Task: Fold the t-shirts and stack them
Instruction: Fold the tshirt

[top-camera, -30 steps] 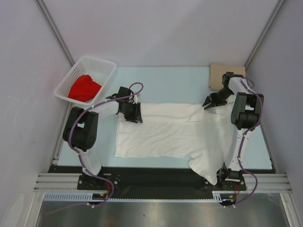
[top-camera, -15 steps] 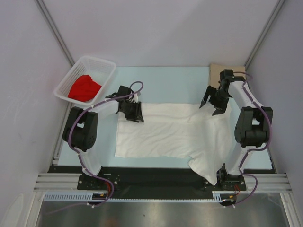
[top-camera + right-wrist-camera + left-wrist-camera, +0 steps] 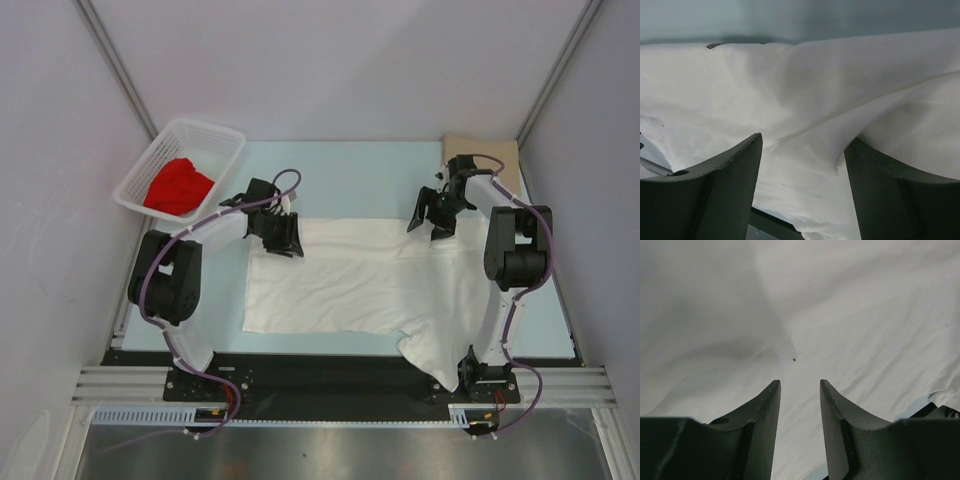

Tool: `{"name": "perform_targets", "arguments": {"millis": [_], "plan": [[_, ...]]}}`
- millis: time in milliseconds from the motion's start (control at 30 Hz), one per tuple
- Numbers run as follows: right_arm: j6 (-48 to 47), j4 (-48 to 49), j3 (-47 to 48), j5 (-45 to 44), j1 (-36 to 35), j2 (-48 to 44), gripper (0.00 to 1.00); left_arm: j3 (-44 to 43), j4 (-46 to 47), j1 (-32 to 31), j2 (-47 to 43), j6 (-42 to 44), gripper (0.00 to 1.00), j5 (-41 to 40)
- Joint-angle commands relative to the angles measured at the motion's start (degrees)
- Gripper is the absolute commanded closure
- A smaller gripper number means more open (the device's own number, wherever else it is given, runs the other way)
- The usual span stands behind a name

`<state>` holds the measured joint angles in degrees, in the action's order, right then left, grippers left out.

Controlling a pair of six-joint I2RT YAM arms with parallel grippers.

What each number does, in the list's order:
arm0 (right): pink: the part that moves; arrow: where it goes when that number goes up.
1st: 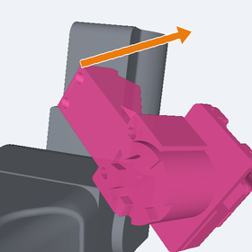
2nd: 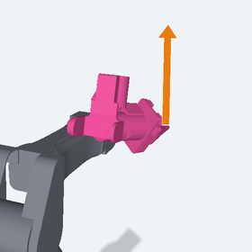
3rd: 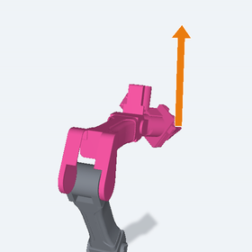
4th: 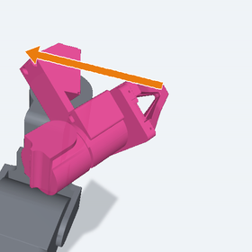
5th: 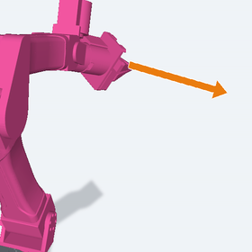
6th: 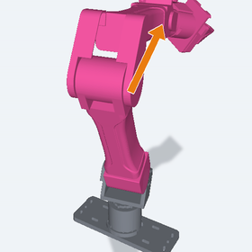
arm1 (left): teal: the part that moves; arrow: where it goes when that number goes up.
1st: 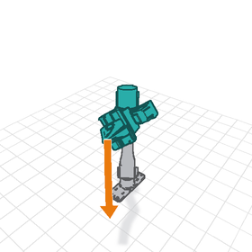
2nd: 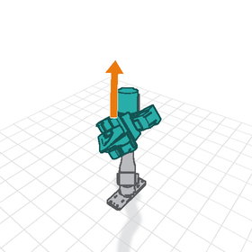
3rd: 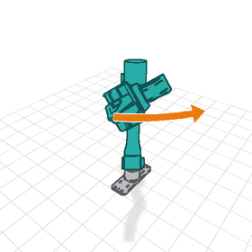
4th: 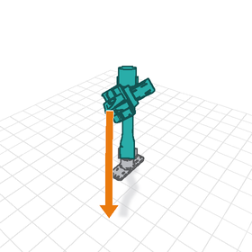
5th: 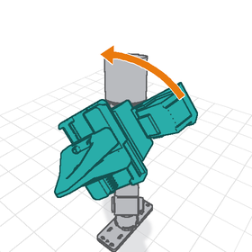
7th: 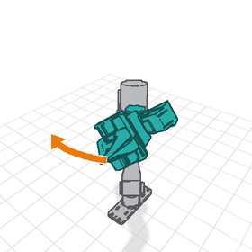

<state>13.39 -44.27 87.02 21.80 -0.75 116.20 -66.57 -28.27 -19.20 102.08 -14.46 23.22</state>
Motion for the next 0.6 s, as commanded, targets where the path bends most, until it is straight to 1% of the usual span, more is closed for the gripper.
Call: {"name": "perform_targets", "arguments": {"millis": [0,67,133,200,300,333,433,533,567], "plan": [[-0.4,1.9,2.2,2.7,-1.8,0.0,0.3,-1.0,0.1,0.1,-2.8,0.8,0.57,1.2],[0.8,1.3,1.7,5.0,-2.2,-0.4,0.36,-1.1,0.2,0.1,-2.7,1.0,0.57,1.3],[3.8,2.5,0.5,6.4,-2.4,-1.8,0.42,-1.2,0.2,0.1,-2.5,1.3,0.57,0.9],[5.9,2.9,-1.0,7.5,-2.4,-2.8,0.44,-1.6,0.1,0.1,-2.2,1.7,0.57,0.9],[8.7,1.0,-0.3,6.5,-2.2,-3.4,0.41,-2.7,0.2,0.1,-0.9,1.6,0.57,0.9],[9.1,-0.7,-0.1,6.1,-2.1,-3.4,0.37,-3.0,0.5,0.1,-0.1,1.5,0.57,1.5],[9.9,-2.8,-0.6,5.4,-1.3,-3.6,0.36,-4.0,1.6,-0.7,0.7,0.2,0.57,3.8],[10.3,-2.9,-2.4,4.3,0.3,-4.3,0.34,-4.9,4.1,-3.0,1.5,-1.4,0.56,5.9],[10.4,-2.9,-2.7,3.5,0.3,-4.7,0.34,-5.6,4.7,-4.7,1.9,-2.1,0.56,6.4]]}}
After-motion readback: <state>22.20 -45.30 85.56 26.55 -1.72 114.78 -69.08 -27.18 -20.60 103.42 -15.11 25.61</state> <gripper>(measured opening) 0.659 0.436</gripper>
